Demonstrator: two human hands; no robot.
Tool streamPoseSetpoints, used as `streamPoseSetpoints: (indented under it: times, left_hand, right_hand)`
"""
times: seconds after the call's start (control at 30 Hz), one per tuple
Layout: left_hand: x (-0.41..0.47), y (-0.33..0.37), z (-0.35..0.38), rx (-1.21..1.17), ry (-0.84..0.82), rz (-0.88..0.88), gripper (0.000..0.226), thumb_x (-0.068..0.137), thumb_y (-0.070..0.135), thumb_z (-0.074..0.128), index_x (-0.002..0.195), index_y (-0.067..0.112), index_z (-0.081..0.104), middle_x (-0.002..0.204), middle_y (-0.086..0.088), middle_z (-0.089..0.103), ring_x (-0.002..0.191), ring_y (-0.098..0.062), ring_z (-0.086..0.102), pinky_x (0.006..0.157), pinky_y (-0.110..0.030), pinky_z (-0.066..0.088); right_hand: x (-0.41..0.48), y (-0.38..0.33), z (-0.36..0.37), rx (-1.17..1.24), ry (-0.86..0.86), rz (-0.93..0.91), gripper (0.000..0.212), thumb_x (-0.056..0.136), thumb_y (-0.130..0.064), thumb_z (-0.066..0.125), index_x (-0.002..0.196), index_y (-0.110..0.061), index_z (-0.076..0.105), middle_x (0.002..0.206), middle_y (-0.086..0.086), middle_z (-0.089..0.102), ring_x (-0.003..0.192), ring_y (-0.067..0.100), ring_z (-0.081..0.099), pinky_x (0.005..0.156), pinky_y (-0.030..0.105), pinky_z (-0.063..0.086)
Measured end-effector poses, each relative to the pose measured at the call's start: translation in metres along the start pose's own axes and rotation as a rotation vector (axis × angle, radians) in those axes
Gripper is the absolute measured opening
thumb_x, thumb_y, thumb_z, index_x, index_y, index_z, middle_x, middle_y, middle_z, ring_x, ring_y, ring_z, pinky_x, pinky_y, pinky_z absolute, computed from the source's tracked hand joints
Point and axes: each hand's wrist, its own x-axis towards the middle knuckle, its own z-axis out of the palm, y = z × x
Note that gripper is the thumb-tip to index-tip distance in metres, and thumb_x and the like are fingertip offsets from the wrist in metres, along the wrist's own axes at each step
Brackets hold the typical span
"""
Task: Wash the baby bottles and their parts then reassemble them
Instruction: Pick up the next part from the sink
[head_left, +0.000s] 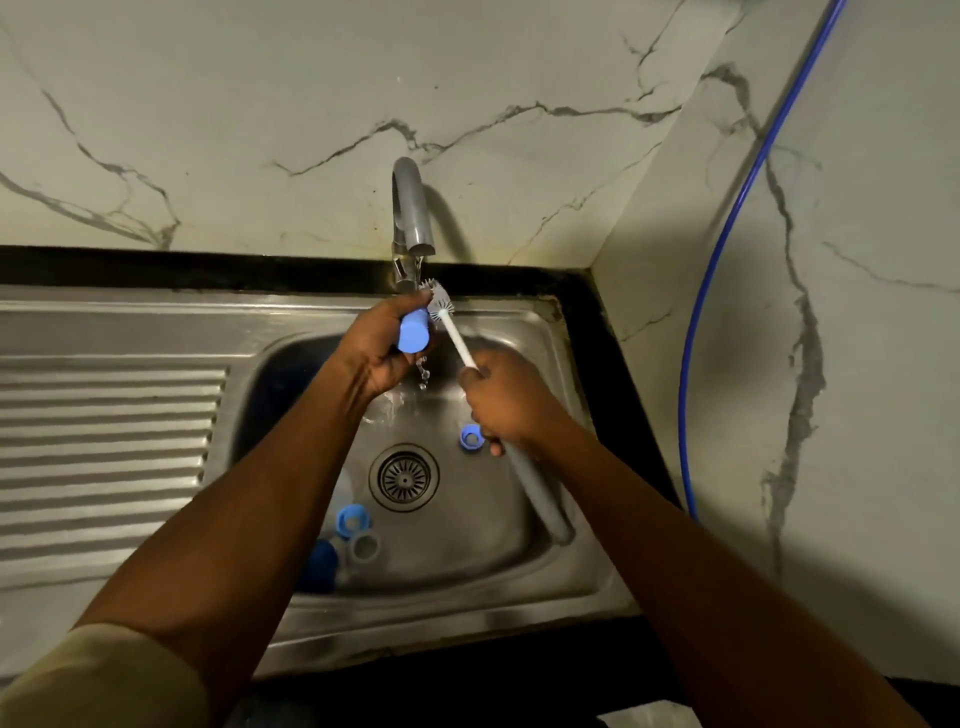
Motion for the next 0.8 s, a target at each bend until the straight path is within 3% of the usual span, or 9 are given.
streamPoseSetpoints:
  times: [0.13, 0.17, 0.2, 0.27, 0.4, 0.5, 0.57, 0.7, 0.8]
  left_hand:
    - [0.005, -0.017, -0.022, -0.120, -0.035, -0.051, 0.034, 0.084, 0.023, 0.074, 0.108, 0.002, 0.063, 0.092, -0.016, 0.068, 0.078, -0.021, 0.066, 0.066, -0.028, 0.059]
    - [0.009, -0.031, -0.029, 0.021, 0.010, -0.063, 0.033, 0.086, 0.023, 0.072, 0.108, 0.000, 0.065, 0.097, -0.018, 0.069, 0.083, -0.024, 0.067, 0.071, -0.031, 0.059]
    - [0.014, -0.050, -0.037, 0.345, 0.129, -0.061, 0.026, 0.090, 0.024, 0.071, 0.101, 0.001, 0.067, 0.097, -0.018, 0.070, 0.085, -0.027, 0.066, 0.073, -0.034, 0.057]
    - [0.019, -0.091, -0.045, 0.887, 0.361, -0.056, 0.025, 0.088, 0.026, 0.074, 0.073, 0.008, 0.066, 0.076, -0.014, 0.067, 0.072, -0.026, 0.062, 0.070, -0.033, 0.049]
    - [0.016, -0.150, -0.017, 0.668, 0.377, -0.098, 0.020, 0.071, 0.010, 0.067, 0.051, 0.011, 0.065, 0.052, -0.011, 0.056, 0.049, -0.022, 0.053, 0.053, -0.027, 0.045]
    - [0.024, -0.183, 0.004, 0.548, 0.381, -0.036, 0.013, 0.071, 0.005, 0.079, 0.069, 0.007, 0.067, 0.060, -0.008, 0.058, 0.052, -0.014, 0.054, 0.047, -0.020, 0.043]
    - [0.035, -0.195, 0.012, 0.676, 0.472, 0.020, 0.023, 0.069, 0.018, 0.090, 0.073, 0.014, 0.068, 0.062, 0.003, 0.060, 0.054, -0.005, 0.055, 0.053, -0.019, 0.044]
    - [0.052, -0.210, 0.021, 0.936, 0.605, 0.108, 0.052, 0.067, 0.023, 0.092, 0.108, 0.010, 0.063, 0.091, 0.002, 0.058, 0.081, -0.016, 0.054, 0.069, -0.023, 0.038]
    - [0.059, -0.223, 0.024, 1.002, 0.632, 0.091, 0.059, 0.067, 0.018, 0.092, 0.107, -0.001, 0.052, 0.094, -0.012, 0.061, 0.083, -0.025, 0.055, 0.064, -0.024, 0.030]
  right_hand:
    - [0.009, 0.035, -0.019, 0.046, 0.050, 0.057, 0.020, 0.098, -0.015, 0.043, 0.083, -0.009, 0.053, 0.061, 0.008, 0.051, 0.036, 0.017, 0.047, 0.040, 0.027, 0.043]
    - [0.010, 0.045, -0.022, 0.078, 0.043, 0.082, 0.020, 0.099, -0.016, 0.043, 0.083, -0.010, 0.054, 0.061, 0.008, 0.049, 0.036, 0.017, 0.046, 0.040, 0.027, 0.043]
    - [0.011, 0.055, -0.024, 0.110, 0.023, 0.108, 0.021, 0.100, -0.017, 0.043, 0.083, -0.012, 0.054, 0.060, 0.007, 0.048, 0.036, 0.015, 0.044, 0.040, 0.026, 0.041]
    - [0.013, 0.070, -0.029, 0.165, -0.008, 0.140, 0.021, 0.101, -0.018, 0.044, 0.083, -0.013, 0.054, 0.059, 0.006, 0.045, 0.035, 0.012, 0.040, 0.038, 0.023, 0.039]
    - [0.020, 0.082, -0.044, 0.318, -0.006, 0.180, 0.019, 0.102, -0.016, 0.045, 0.098, -0.002, 0.058, 0.052, 0.004, 0.040, 0.033, 0.013, 0.035, 0.035, 0.021, 0.034]
    - [0.027, 0.093, -0.055, 0.356, -0.021, 0.188, 0.019, 0.102, -0.016, 0.045, 0.104, -0.004, 0.060, 0.049, 0.000, 0.038, 0.034, 0.013, 0.032, 0.036, 0.022, 0.033]
    - [0.032, 0.101, -0.062, 0.384, -0.021, 0.203, 0.020, 0.103, -0.018, 0.045, 0.104, -0.003, 0.059, 0.046, -0.003, 0.037, 0.034, 0.012, 0.031, 0.036, 0.022, 0.033]
    - [0.037, 0.115, -0.067, 0.421, 0.002, 0.223, 0.018, 0.103, -0.019, 0.046, 0.106, -0.010, 0.062, 0.051, 0.001, 0.039, 0.035, 0.011, 0.035, 0.036, 0.022, 0.035]
    - [0.037, 0.120, -0.067, 0.450, -0.034, 0.205, 0.016, 0.103, -0.020, 0.048, 0.102, -0.021, 0.064, 0.048, -0.001, 0.042, 0.035, 0.011, 0.037, 0.037, 0.023, 0.036]
